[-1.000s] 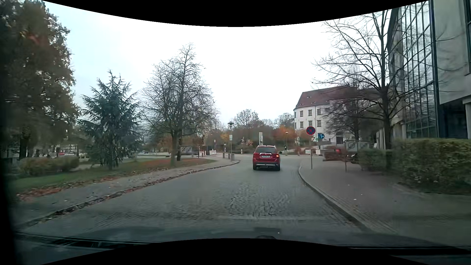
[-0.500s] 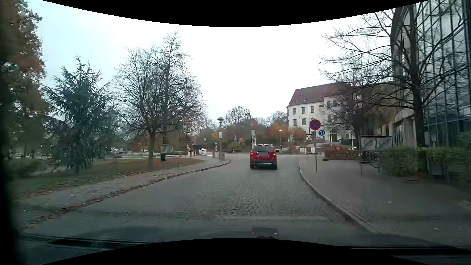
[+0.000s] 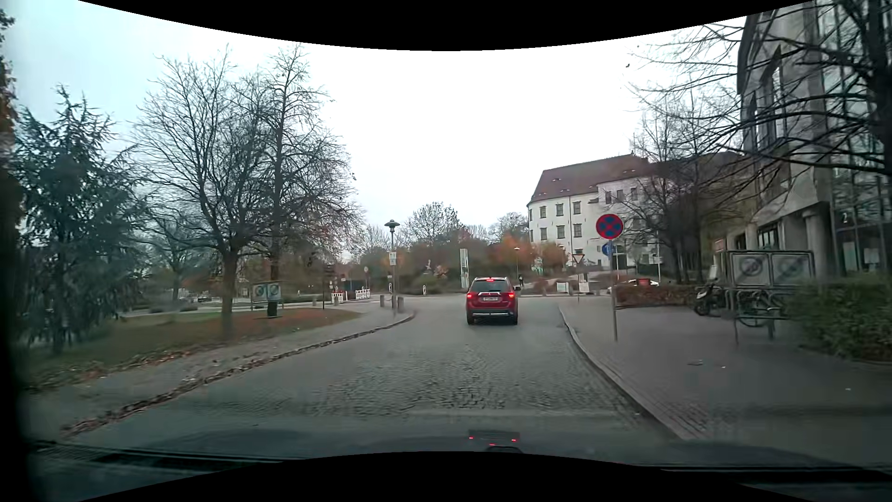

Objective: Follow the waypoints while adhering to traffic rules and regulations

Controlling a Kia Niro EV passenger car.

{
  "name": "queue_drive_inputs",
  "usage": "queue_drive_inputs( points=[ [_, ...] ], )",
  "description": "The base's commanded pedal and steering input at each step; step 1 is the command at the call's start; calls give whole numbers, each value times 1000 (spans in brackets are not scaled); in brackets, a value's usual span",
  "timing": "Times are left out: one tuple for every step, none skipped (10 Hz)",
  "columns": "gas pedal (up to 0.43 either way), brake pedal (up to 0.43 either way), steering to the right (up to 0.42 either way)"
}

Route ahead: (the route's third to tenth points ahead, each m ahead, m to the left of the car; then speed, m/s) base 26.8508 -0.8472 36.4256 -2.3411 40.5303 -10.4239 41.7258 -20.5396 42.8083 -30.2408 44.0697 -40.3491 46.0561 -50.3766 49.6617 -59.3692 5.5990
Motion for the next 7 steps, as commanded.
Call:
queue_drive_inputs(
  points=[
    [87,0,39],
    [87,0,37],
    [87,0,36],
    [87,0,36],
    [87,0,36],
    [87,0,43],
    [79,0,46]
  ],
)
